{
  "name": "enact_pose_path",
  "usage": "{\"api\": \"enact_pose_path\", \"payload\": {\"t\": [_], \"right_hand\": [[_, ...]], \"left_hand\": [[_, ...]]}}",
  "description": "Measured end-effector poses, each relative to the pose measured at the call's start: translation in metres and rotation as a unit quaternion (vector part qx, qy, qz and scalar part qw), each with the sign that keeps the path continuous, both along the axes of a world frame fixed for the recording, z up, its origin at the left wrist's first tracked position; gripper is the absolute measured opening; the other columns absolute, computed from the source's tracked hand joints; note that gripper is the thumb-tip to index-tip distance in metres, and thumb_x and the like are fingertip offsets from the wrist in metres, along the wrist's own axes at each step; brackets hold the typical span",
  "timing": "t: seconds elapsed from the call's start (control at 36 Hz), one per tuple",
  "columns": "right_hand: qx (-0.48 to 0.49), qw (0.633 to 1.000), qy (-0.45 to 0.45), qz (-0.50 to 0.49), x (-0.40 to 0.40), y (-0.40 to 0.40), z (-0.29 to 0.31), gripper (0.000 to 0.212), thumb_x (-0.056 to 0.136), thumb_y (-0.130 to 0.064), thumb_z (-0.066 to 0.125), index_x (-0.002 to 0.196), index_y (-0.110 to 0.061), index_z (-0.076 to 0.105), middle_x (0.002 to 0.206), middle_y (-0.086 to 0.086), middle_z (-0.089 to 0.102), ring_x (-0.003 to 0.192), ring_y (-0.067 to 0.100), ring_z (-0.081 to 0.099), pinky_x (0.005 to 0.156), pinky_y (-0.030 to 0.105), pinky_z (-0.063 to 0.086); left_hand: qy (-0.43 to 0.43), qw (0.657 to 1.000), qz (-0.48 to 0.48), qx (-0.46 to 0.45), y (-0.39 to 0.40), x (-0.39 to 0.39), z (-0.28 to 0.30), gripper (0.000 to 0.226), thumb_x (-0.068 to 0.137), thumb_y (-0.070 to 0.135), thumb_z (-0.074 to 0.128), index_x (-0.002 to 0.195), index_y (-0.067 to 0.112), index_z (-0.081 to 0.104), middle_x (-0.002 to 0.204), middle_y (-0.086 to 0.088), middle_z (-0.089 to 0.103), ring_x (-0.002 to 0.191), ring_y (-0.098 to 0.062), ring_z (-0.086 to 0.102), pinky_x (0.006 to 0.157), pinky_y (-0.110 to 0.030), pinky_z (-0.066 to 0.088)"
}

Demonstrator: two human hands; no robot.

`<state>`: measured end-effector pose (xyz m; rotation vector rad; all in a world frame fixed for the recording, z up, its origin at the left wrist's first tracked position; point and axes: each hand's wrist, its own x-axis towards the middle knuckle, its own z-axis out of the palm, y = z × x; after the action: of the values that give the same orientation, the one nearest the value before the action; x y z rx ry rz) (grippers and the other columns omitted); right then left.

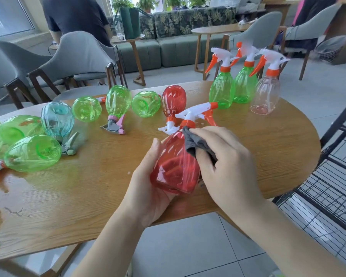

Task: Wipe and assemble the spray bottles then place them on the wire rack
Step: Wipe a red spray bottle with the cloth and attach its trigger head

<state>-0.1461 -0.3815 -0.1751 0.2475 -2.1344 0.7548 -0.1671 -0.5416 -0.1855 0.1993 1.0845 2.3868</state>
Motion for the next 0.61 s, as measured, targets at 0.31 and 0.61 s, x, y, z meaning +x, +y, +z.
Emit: {"api": "enact_pose_path", "payload": {"t": [0.31,0.61], "right_hand": [[-0.047,0.996,0.037,0.072,0.005,0.0,-0.005,0.029,0.093,-0.011,0.061,0.119,-0.007,0.074,0.116,0.003,0.07,0.109,0.021,0.065,0.096,0.028,0.051],[0.038,0.972,0.119,0.197,0.011,-0.003,-0.021,0.025,0.092,-0.016,0.078,0.116,-0.009,0.077,0.115,0.008,0.065,0.099,0.027,0.057,0.093,0.037,0.05]], "left_hand": [[-0.005,1.0,0.008,0.007,0.001,0.0,0.006,0.05,0.081,0.036,0.08,0.12,0.005,0.071,0.108,-0.017,0.072,0.088,-0.028,0.074,0.067,-0.039,0.063],[-0.06,0.993,-0.04,0.097,-0.003,-0.003,0.002,0.055,0.098,0.048,0.055,0.125,0.001,0.065,0.115,-0.017,0.067,0.109,-0.029,0.066,0.102,-0.04,0.055]]}}
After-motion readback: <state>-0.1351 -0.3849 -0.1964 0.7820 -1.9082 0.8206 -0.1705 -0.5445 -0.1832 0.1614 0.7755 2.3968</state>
